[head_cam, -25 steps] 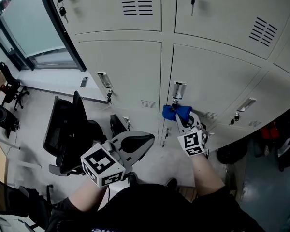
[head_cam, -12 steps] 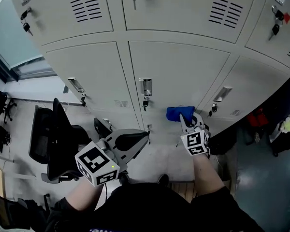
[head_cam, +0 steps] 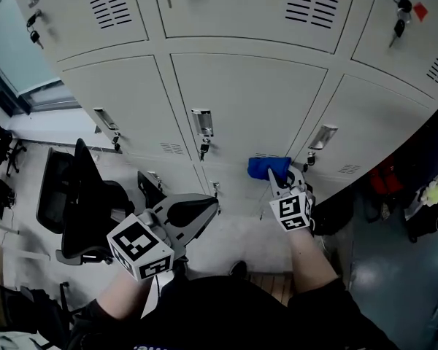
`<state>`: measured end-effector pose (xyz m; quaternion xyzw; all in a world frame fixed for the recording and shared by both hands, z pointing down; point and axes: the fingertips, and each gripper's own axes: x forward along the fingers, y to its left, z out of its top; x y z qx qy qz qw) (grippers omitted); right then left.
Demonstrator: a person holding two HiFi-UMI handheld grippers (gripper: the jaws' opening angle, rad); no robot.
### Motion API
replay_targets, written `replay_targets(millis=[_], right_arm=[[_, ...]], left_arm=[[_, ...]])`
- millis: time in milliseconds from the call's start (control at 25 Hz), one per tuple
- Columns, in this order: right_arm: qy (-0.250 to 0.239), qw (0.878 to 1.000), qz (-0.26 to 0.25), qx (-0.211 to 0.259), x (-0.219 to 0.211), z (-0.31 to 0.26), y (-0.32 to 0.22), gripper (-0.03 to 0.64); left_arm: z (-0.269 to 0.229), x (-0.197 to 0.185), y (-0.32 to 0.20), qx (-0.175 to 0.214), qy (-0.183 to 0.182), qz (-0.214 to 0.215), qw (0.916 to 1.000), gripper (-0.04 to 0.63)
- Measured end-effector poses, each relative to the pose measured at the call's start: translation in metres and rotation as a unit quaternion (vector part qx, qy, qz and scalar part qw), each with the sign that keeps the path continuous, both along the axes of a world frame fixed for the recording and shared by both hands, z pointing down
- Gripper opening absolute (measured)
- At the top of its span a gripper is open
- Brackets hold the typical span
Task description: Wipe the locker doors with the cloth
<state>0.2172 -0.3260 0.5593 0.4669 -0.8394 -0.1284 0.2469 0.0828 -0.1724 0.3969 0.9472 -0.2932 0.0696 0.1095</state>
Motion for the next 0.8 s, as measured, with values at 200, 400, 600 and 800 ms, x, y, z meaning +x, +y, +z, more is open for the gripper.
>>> replay_targets(millis=[200,400,600,800], right_arm=[[-0.013,1.000,0.012,-0.002,-0.008,-0.009,0.009,0.064],[-0.026,0.999,0.030,0.002,-0.028,-0.025,0.035,0.064],[-0.053,0.997,0.052,-0.011,-0.060,-0.040,0.067,0.064],[-0.084,0.995,0.055,-0.014,-0.112,-0.057,0.111,0.064]], left_arm=[[-0.003,-0.008,0.016,0.006,0.004,0.008,0.9999,0.008],[-0.011,-0.037,0.033,0.014,0.012,0.018,0.9997,0.008],[-0.022,-0.080,0.056,0.020,0.033,0.035,0.9987,0.008],[-0.023,-0.128,0.080,0.027,0.035,0.053,0.9976,0.008]])
